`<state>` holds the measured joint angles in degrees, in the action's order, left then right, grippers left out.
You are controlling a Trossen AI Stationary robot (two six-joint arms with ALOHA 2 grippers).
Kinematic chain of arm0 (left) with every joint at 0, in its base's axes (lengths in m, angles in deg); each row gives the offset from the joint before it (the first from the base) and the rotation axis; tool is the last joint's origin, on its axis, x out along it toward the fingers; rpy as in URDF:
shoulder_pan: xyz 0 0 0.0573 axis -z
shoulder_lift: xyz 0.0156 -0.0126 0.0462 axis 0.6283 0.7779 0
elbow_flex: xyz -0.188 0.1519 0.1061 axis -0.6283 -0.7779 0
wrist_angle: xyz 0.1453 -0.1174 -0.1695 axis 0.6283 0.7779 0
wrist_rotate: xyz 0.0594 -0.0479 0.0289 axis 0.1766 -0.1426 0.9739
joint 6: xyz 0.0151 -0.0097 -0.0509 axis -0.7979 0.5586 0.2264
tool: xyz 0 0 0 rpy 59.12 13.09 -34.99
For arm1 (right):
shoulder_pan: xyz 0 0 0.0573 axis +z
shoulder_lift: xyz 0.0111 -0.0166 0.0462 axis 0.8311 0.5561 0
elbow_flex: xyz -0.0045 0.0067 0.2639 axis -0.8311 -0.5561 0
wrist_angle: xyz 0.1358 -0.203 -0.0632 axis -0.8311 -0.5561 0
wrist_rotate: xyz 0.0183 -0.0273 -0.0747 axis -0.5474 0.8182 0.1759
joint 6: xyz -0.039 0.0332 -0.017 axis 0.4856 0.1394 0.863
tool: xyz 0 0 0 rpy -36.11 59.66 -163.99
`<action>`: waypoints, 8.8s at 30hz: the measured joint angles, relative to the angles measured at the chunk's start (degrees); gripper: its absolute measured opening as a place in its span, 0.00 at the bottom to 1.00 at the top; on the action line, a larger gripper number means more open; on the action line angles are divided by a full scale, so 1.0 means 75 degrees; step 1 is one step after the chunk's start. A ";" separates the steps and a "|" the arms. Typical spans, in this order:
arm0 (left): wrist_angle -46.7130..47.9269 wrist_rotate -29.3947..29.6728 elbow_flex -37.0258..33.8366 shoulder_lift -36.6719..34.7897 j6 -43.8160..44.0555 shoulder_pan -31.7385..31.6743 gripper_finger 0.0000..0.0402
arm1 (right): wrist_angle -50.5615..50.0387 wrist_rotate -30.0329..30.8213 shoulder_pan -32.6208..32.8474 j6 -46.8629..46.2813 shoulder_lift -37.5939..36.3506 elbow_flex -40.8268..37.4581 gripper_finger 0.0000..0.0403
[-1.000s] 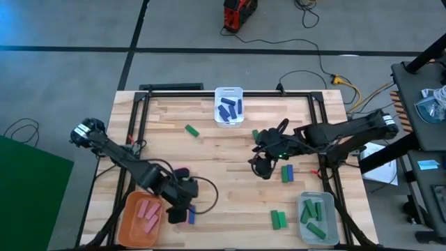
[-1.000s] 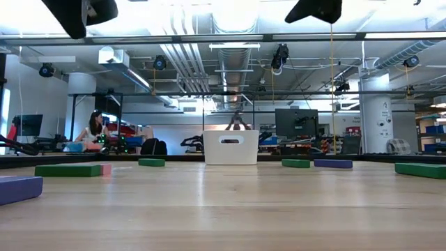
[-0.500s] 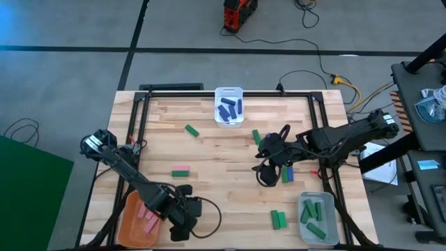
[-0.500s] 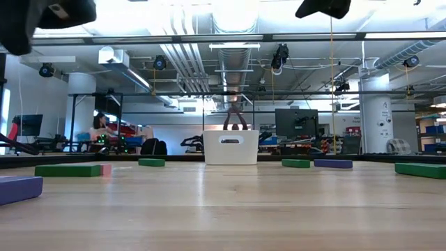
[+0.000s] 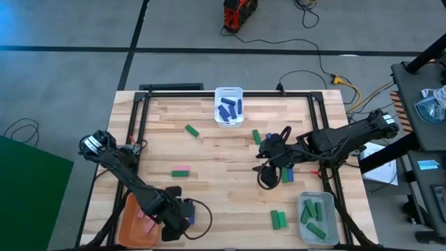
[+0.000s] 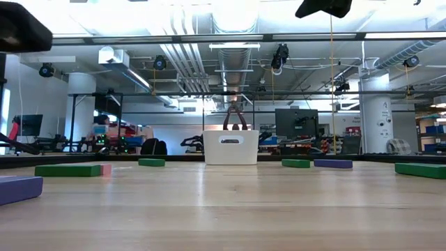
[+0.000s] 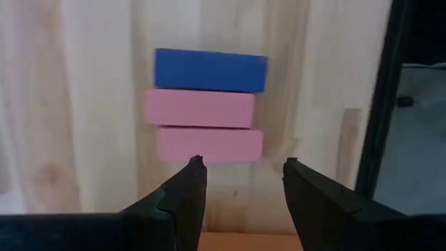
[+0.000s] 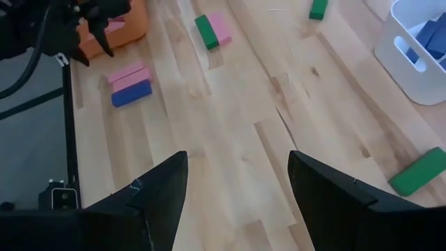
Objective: Sort blocks
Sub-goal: Put the pink block into the orange bin, then put the green block into the gray bin
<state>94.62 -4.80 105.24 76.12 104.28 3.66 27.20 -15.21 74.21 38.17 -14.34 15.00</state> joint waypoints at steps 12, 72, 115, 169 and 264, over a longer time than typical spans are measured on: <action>-0.0157 0.0386 -0.0364 -0.0029 -0.0128 0.0000 0.65 | 0.0006 0.0057 0.0000 -0.0051 0.0000 -0.0003 0.59; -0.2125 0.0311 -0.1820 -0.0149 -0.0233 0.0168 0.96 | 0.0020 0.0606 -0.0157 -0.0530 0.0000 -0.0020 0.59; -0.2412 0.0669 -0.1801 0.0278 0.0020 0.0466 0.96 | -0.0008 0.0603 -0.0157 -0.0580 0.0000 -0.0041 0.59; 0.0141 0.0885 -0.0032 -0.0361 0.0149 0.0501 0.83 | -0.0011 0.0600 -0.0157 -0.0007 0.0000 -0.0044 0.59; -1.0542 0.3724 -0.3105 -0.3558 -0.0619 -0.2215 0.97 | -0.1670 -0.1623 -0.4272 -0.1506 0.0677 0.0184 0.59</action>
<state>15.56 23.13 81.95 49.44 99.63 -12.95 14.68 -27.38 42.17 26.88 -9.26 16.38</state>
